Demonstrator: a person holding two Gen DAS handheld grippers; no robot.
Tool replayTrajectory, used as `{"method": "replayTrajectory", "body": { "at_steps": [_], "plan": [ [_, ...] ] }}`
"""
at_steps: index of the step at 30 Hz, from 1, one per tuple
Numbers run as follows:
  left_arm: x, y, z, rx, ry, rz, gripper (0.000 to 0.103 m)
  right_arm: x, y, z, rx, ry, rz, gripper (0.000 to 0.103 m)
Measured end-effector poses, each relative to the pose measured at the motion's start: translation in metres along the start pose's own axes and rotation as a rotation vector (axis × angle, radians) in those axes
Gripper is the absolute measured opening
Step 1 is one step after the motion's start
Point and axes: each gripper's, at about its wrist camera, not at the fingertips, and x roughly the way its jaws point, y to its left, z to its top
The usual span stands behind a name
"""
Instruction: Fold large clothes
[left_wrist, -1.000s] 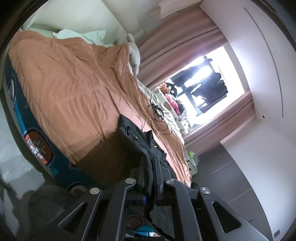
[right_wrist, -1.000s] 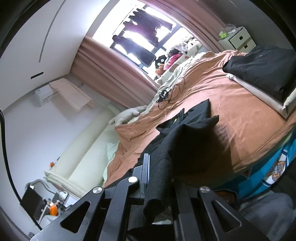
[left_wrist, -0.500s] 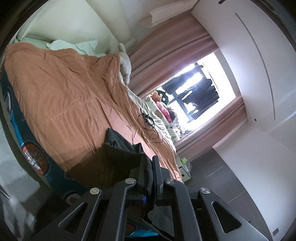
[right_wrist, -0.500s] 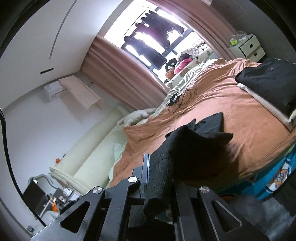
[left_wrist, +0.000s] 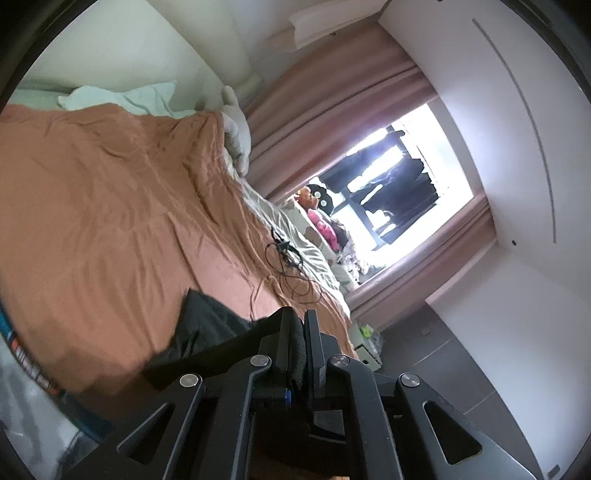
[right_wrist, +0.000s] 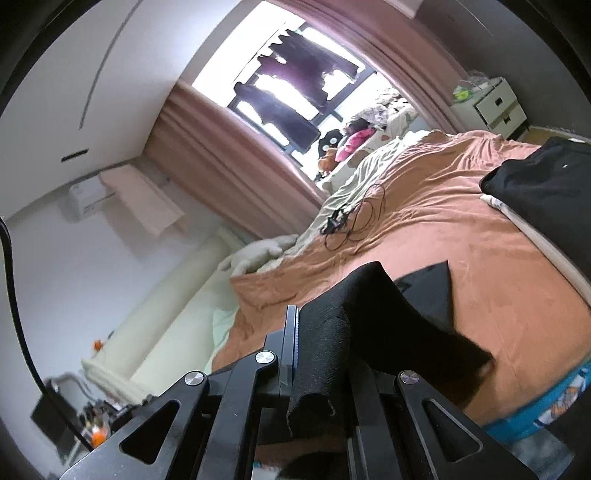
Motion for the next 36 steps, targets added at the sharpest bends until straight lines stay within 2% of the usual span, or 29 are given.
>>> {"method": "replayTrajectory", "body": {
  "at_steps": [5, 13, 21, 28, 30, 31, 32, 33, 34, 35, 36],
  "plan": [
    [0.067, -0.012, 0.031, 0.025, 0.022, 0.037, 0.005, 0.048, -0.01, 0.036, 0.016, -0.001, -0.022, 0.003],
    [0.155, -0.01, 0.053, 0.043, 0.066, 0.107, 0.005, 0.121, -0.041, 0.076, 0.042, 0.03, -0.061, 0.003],
    [0.229, 0.018, 0.056, 0.051, 0.117, 0.192, 0.005, 0.186, -0.081, 0.086, 0.063, 0.076, -0.116, 0.003],
    [0.286, 0.055, 0.046, 0.033, 0.173, 0.273, 0.005, 0.234, -0.124, 0.08, 0.108, 0.117, -0.164, 0.005],
    [0.297, 0.064, 0.043, 0.013, 0.184, 0.245, 0.005, 0.24, -0.131, 0.078, 0.109, 0.108, -0.189, 0.007],
    [0.303, 0.068, 0.042, -0.001, 0.196, 0.232, 0.007, 0.243, -0.136, 0.077, 0.111, 0.104, -0.214, 0.013],
    [0.309, 0.072, 0.041, -0.012, 0.214, 0.235, 0.009, 0.244, -0.14, 0.078, 0.113, 0.105, -0.237, 0.033],
    [0.312, 0.074, 0.041, -0.019, 0.227, 0.241, 0.017, 0.245, -0.142, 0.079, 0.117, 0.11, -0.253, 0.048],
    [0.315, 0.077, 0.041, -0.026, 0.232, 0.247, 0.033, 0.245, -0.144, 0.08, 0.122, 0.115, -0.261, 0.077],
    [0.314, 0.079, 0.042, -0.029, 0.222, 0.252, 0.043, 0.243, -0.145, 0.08, 0.124, 0.109, -0.259, 0.088],
    [0.311, 0.08, 0.042, -0.028, 0.203, 0.261, 0.062, 0.24, -0.144, 0.081, 0.117, 0.098, -0.252, 0.087]
  ]
}}
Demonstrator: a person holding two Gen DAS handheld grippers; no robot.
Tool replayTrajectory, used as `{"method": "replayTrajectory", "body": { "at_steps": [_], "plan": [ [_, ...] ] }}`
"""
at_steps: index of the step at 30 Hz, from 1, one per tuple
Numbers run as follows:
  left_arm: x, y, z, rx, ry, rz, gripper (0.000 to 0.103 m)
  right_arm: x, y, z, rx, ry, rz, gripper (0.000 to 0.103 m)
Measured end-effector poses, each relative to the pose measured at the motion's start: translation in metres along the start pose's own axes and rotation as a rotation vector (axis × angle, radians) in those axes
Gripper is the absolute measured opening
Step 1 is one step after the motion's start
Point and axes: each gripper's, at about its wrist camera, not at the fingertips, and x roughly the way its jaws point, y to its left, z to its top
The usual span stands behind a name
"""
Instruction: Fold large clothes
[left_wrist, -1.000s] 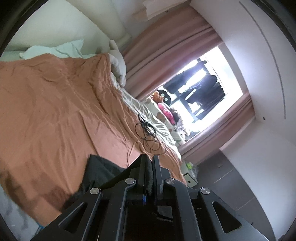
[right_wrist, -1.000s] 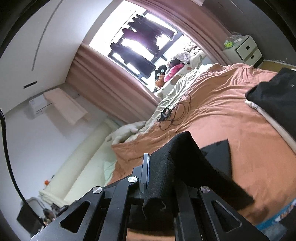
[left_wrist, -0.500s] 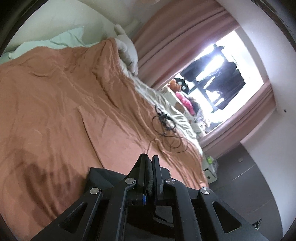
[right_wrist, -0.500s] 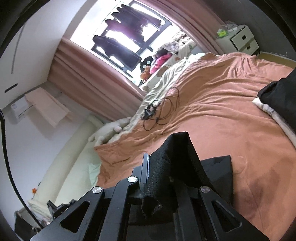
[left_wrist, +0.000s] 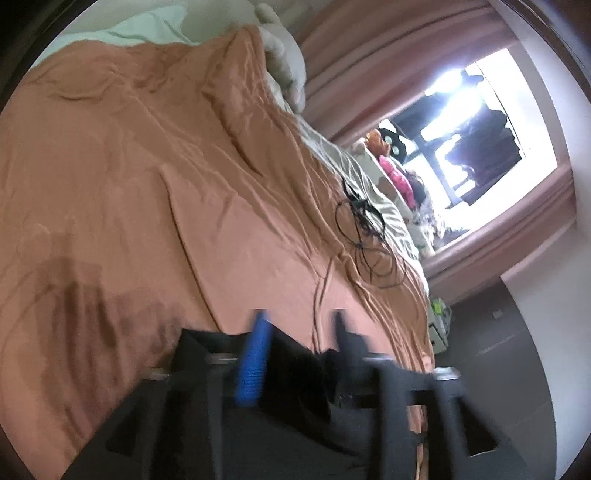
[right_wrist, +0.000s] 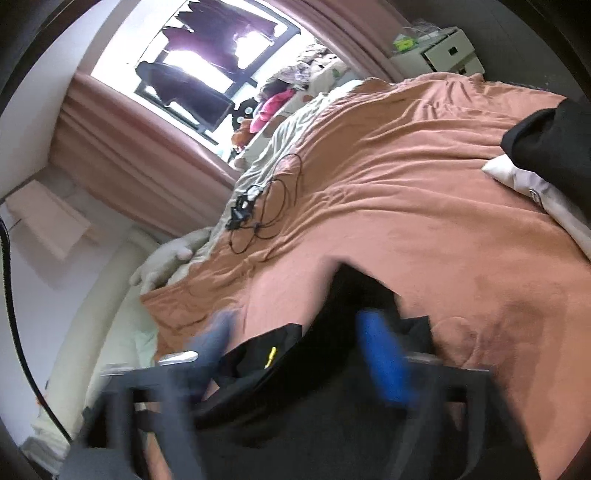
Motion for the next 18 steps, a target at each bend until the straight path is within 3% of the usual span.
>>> {"method": "replayTrajectory", "body": {
  "at_steps": [1, 2, 6, 10, 18],
  "plan": [
    [-0.005, 0.001, -0.001, 0.005, -0.027, 0.011, 0.073, -0.002, 0.001, 0.0, -0.016, -0.001, -0.004, 0.087],
    [-0.008, 0.002, -0.002, 0.016, -0.042, 0.019, 0.075, -0.004, 0.0, -0.001, -0.035, 0.002, -0.029, 0.087],
    [-0.008, 0.007, -0.01, 0.089, -0.003, 0.101, 0.075, -0.007, -0.01, -0.007, -0.067, 0.034, -0.111, 0.087],
    [0.0, 0.022, -0.027, 0.171, 0.084, 0.205, 0.075, -0.004, -0.022, -0.02, -0.121, 0.107, -0.233, 0.087],
    [0.017, 0.067, -0.064, 0.195, 0.246, 0.32, 0.059, 0.019, -0.053, -0.051, -0.189, 0.297, -0.363, 0.086]
  ]
}}
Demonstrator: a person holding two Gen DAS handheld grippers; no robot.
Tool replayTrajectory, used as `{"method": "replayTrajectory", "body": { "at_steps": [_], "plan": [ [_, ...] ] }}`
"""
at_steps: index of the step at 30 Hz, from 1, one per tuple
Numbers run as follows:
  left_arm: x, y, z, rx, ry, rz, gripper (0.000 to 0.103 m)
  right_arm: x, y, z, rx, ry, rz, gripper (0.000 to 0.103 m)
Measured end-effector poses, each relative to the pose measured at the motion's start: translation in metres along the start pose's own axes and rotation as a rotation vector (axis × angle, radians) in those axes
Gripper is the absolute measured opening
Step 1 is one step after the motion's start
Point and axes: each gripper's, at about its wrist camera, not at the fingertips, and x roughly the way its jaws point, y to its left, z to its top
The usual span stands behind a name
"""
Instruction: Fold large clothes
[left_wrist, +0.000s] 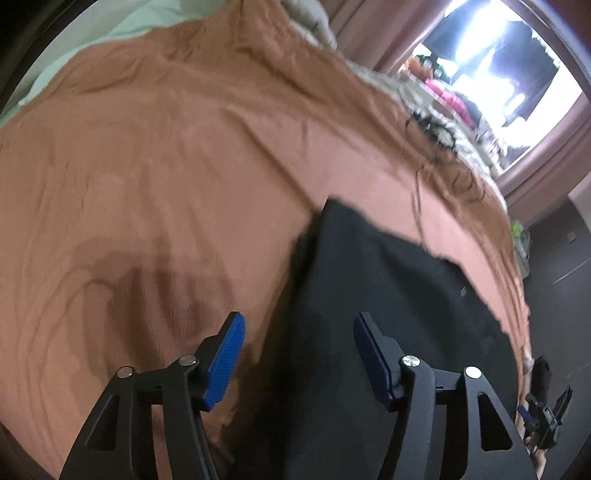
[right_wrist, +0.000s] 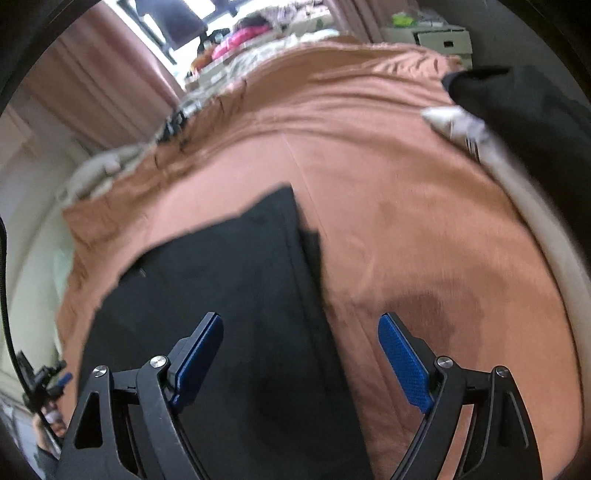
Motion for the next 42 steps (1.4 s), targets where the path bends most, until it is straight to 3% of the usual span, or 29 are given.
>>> {"method": "replayTrajectory", "body": {
  "at_steps": [3, 5, 6, 7, 11, 15, 21, 24, 26, 28, 30, 34, 39, 41, 42],
  "plan": [
    [0.012, 0.003, -0.012, 0.015, 0.045, 0.014, 0.049, 0.011, -0.006, -0.008, 0.01, 0.04, 0.009, 0.071],
    [0.019, 0.003, -0.017, 0.02, 0.071, -0.001, 0.037, 0.016, -0.006, -0.011, 0.011, 0.061, 0.041, 0.04],
    [0.021, 0.002, -0.019, 0.021, 0.083, -0.013, 0.022, 0.016, -0.006, -0.013, 0.016, 0.06, 0.059, 0.029],
    [0.023, 0.0, -0.02, 0.026, 0.09, -0.017, 0.013, 0.015, -0.007, -0.015, 0.017, 0.051, 0.08, 0.015],
    [0.021, -0.017, -0.022, 0.098, 0.055, 0.018, 0.004, -0.001, -0.006, -0.018, -0.006, -0.014, 0.095, 0.004],
    [0.019, -0.023, -0.016, 0.085, 0.025, 0.008, 0.001, -0.011, -0.011, -0.02, 0.019, -0.053, 0.093, 0.003],
    [0.036, -0.024, -0.01, 0.078, 0.05, 0.05, 0.002, 0.001, -0.015, -0.019, 0.053, -0.003, 0.016, 0.004],
    [0.033, -0.02, -0.013, 0.059, 0.074, 0.059, 0.006, -0.008, -0.009, -0.018, 0.052, -0.016, -0.047, 0.019],
    [0.022, -0.016, -0.016, 0.051, 0.062, 0.048, 0.009, -0.019, -0.003, -0.021, 0.034, -0.034, -0.043, 0.034],
    [0.012, -0.01, -0.021, 0.046, 0.06, 0.055, 0.03, -0.031, 0.003, -0.024, 0.008, -0.051, -0.053, 0.036],
    [0.003, -0.004, -0.027, 0.033, 0.052, 0.052, 0.042, -0.042, 0.008, -0.027, -0.002, -0.057, -0.051, 0.036],
    [-0.015, 0.01, -0.042, -0.008, 0.042, 0.01, 0.053, -0.061, 0.021, -0.036, -0.014, -0.077, -0.032, 0.037],
    [-0.032, 0.019, -0.066, -0.043, 0.039, -0.04, 0.057, -0.075, 0.044, -0.052, -0.065, -0.08, -0.003, 0.037],
    [-0.035, 0.023, -0.077, -0.051, 0.045, -0.057, 0.064, -0.079, 0.056, -0.059, -0.089, -0.076, 0.013, 0.037],
    [-0.036, 0.023, -0.081, -0.054, 0.049, -0.066, 0.072, -0.08, 0.061, -0.064, -0.099, -0.072, 0.018, 0.037]
  ]
}}
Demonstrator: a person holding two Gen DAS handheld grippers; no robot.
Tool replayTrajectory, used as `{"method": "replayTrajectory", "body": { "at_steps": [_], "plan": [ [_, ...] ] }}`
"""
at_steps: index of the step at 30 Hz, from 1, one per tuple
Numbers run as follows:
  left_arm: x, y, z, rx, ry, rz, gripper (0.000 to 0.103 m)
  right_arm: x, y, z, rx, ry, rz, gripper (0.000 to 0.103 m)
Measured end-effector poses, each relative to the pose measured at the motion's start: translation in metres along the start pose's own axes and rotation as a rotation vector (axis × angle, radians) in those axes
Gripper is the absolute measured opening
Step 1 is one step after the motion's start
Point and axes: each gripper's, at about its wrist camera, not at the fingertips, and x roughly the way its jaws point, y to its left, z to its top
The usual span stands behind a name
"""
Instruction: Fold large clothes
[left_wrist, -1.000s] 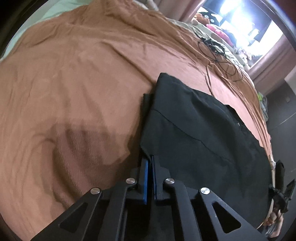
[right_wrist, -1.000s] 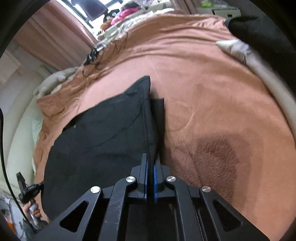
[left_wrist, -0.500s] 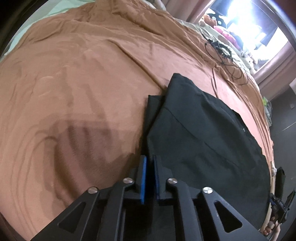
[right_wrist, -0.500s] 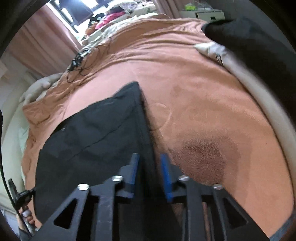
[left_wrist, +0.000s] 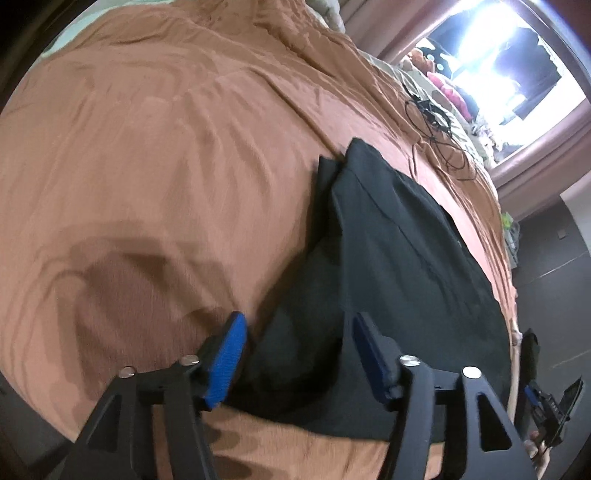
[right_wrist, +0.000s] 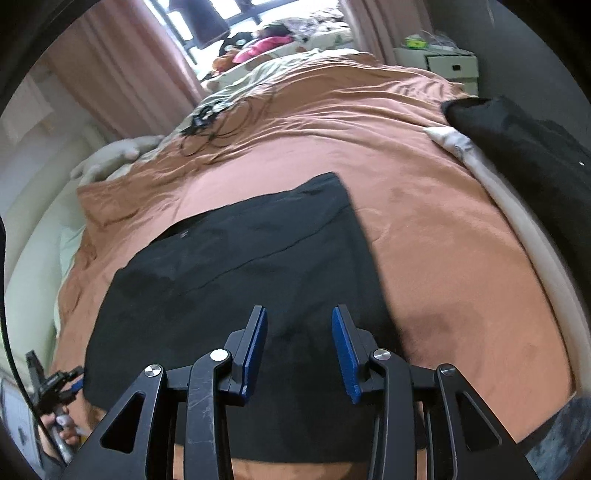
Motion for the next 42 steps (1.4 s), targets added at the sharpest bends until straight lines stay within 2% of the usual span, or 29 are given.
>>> {"method": "replayTrajectory", "body": {
  "at_steps": [1, 9, 15, 22, 27, 30, 33, 42],
  "plan": [
    [0.0, 0.001, -0.005, -0.004, 0.007, -0.01, 0.077, -0.001, 0.007, -0.005, -0.011, 0.006, 0.006, 0.037],
    [-0.014, 0.013, -0.032, -0.062, 0.002, -0.084, 0.077, -0.005, 0.058, -0.04, -0.103, 0.05, 0.024, 0.037],
    [-0.025, 0.025, -0.035, -0.08, -0.006, -0.106, 0.077, -0.005, 0.091, -0.057, -0.141, 0.071, 0.045, 0.037],
    [-0.028, 0.026, -0.035, -0.077, -0.015, -0.137, 0.077, 0.016, 0.132, -0.091, -0.207, 0.134, 0.068, 0.037],
    [-0.022, 0.028, -0.036, -0.099, -0.011, -0.149, 0.077, 0.032, 0.154, -0.111, -0.265, 0.175, 0.046, 0.037],
    [-0.022, 0.032, -0.037, -0.104, -0.01, -0.156, 0.075, 0.049, 0.163, -0.114, -0.297, 0.221, 0.044, 0.037],
    [-0.017, 0.03, -0.035, -0.094, -0.006, -0.151, 0.062, 0.067, 0.17, -0.115, -0.328, 0.253, 0.026, 0.037],
    [-0.001, 0.035, -0.039, -0.179, -0.007, -0.161, 0.056, 0.128, 0.178, -0.088, -0.315, 0.299, -0.035, 0.037]
  ]
}}
